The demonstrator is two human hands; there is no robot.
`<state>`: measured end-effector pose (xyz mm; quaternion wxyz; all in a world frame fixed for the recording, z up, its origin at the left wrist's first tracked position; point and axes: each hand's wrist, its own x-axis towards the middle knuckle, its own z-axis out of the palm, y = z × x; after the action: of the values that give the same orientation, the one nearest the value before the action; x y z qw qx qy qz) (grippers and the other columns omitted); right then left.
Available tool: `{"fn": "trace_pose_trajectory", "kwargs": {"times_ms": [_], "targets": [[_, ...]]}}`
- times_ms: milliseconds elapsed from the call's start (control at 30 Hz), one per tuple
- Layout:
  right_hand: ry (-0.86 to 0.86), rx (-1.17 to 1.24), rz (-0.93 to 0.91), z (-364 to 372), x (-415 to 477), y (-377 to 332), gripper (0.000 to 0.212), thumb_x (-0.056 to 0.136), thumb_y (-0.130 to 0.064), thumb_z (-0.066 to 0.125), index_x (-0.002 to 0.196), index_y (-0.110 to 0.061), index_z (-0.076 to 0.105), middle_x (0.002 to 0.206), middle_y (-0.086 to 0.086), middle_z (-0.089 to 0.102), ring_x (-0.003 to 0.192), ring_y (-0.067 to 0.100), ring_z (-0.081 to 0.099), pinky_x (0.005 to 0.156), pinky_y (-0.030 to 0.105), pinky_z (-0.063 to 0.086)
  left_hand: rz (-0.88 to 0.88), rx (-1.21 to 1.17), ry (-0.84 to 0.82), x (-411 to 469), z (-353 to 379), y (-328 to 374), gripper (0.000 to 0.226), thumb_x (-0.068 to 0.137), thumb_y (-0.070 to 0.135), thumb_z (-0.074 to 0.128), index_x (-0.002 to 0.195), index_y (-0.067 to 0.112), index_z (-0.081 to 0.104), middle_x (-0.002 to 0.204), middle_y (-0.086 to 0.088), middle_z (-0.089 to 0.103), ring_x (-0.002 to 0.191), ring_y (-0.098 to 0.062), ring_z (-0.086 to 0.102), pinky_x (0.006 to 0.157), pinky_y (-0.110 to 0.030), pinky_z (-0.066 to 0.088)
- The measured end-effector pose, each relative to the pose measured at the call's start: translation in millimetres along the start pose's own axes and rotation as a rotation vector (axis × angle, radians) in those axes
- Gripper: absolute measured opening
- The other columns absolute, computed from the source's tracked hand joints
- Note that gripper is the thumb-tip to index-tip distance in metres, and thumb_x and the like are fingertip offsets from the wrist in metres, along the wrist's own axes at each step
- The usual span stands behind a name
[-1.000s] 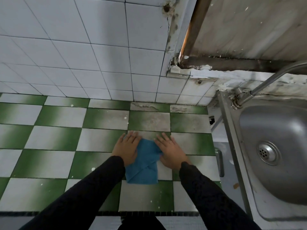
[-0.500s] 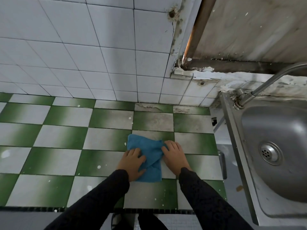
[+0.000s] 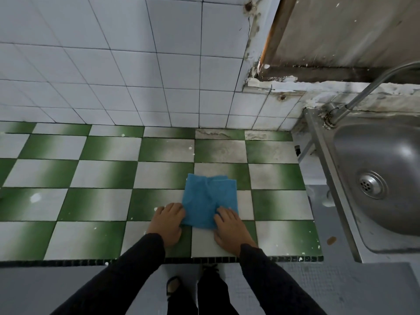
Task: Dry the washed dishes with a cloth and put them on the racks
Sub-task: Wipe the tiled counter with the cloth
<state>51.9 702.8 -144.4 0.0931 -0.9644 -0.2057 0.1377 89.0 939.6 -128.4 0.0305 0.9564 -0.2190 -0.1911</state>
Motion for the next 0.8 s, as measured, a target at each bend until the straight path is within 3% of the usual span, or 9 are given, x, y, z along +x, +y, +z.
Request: {"fn": "trace_pose_trajectory", "kwargs": {"times_ms": [67,200,300,367,433,500,600,700,800], "targets": [[0.02,-0.008,0.022,2.3,-3.0,0.2,0.048,0.057,-0.028,0.085,0.098,-0.013,0.066,0.109,0.008,0.069,0.099,0.027,0.069,0.092,0.042,0.057,0.041,0.058,0.006,1.2,1.9,-4.6,0.039,0.069,0.013,0.065,0.107,0.023,0.061,0.119,-0.003,0.061,0.107,-0.028,0.062,0.09,-0.045,0.05],[0.084,-0.038,0.036,7.7,-0.3,8.4,0.04,0.056,-0.014,0.086,0.093,-0.012,0.071,0.105,0.008,0.071,0.091,0.025,0.071,0.089,0.041,0.058,0.058,0.146,0.012,4.8,-4.2,-7.7,0.031,0.092,0.022,0.053,0.122,0.029,0.06,0.127,-0.001,0.054,0.115,-0.025,0.054,0.098,-0.043,0.041],[0.138,-0.017,0.054,3.1,4.9,5.7,0.017,0.073,-0.011,0.059,0.086,-0.009,0.071,0.097,0.009,0.071,0.081,0.027,0.07,0.079,0.035,0.058,0.061,0.108,0.015,10.0,-7.6,-8.5,0.027,0.1,0.03,0.044,0.122,0.026,0.059,0.128,0.0,0.05,0.118,-0.023,0.049,0.102,-0.04,0.037],[0.101,0.064,0.084,-0.2,5.5,3.4,0.03,0.078,-0.015,0.044,0.091,-0.004,0.069,0.101,0.014,0.069,0.089,0.035,0.069,0.085,0.04,0.056,0.076,-0.093,0.067,11.5,-8.4,-9.6,0.031,0.098,0.034,0.038,0.117,0.02,0.059,0.126,-0.001,0.052,0.114,-0.023,0.051,0.099,-0.04,0.041],[0.034,0.088,0.111,-7.2,5.4,-0.7,0.046,0.086,-0.03,0.041,0.111,-0.001,0.066,0.123,0.017,0.063,0.12,0.04,0.059,0.109,0.048,0.042,0.082,-0.343,0.133,12.3,-10.5,-8.6,0.039,0.095,0.037,0.031,0.112,0.015,0.058,0.117,-0.002,0.057,0.103,-0.021,0.054,0.091,-0.039,0.048],[-0.079,0.139,0.157,-13.6,5.9,-5.2,0.072,0.091,-0.051,0.052,0.144,-0.003,0.044,0.156,0.012,0.037,0.15,0.034,0.026,0.125,0.045,0.011,0.095,-0.494,0.166,15.9,-17.0,-3.6,0.028,0.098,0.029,0.036,0.11,0.014,0.056,0.107,-0.003,0.06,0.093,-0.017,0.054,0.084,-0.035,0.048],[-0.095,0.171,0.233,-17.0,15.6,-8.7,0.092,0.093,-0.051,0.061,0.16,-0.008,0.013,0.168,0.005,0.011,0.157,0.024,0.0,0.125,0.038,-0.006,0.104,-0.579,0.203,27.8,-33.4,9.4,0.007,0.102,0.015,0.043,0.1,0.018,0.049,0.088,0.0,0.054,0.076,-0.01,0.048,0.071,-0.03,0.041],[0.009,0.259,0.257,-21.8,23.5,2.7,0.052,0.101,-0.015,0.049,0.151,-0.01,0.035,0.156,0.012,0.039,0.152,0.028,0.022,0.123,0.036,0.014,0.03,-0.679,0.222,42.3,-50.8,19.9,0.005,0.105,0.019,0.04,0.102,0.02,0.044,0.086,0.003,0.053,0.074,-0.005,0.05,0.067,-0.025,0.04],[0.069,0.529,0.365,-43.5,31.6,26.5,0.028,0.098,-0.009,0.052,0.126,-0.007,0.059,0.118,0.017,0.062,0.11,0.033,0.058,0.09,0.033,0.045,-0.058,-0.81,0.238,59.3,-68.6,26.2,0.009,0.106,0.024,0.036,0.108,0.018,0.043,0.093,0.001,0.054,0.083,-0.014,0.057,0.07,-0.029,0.052]]}}
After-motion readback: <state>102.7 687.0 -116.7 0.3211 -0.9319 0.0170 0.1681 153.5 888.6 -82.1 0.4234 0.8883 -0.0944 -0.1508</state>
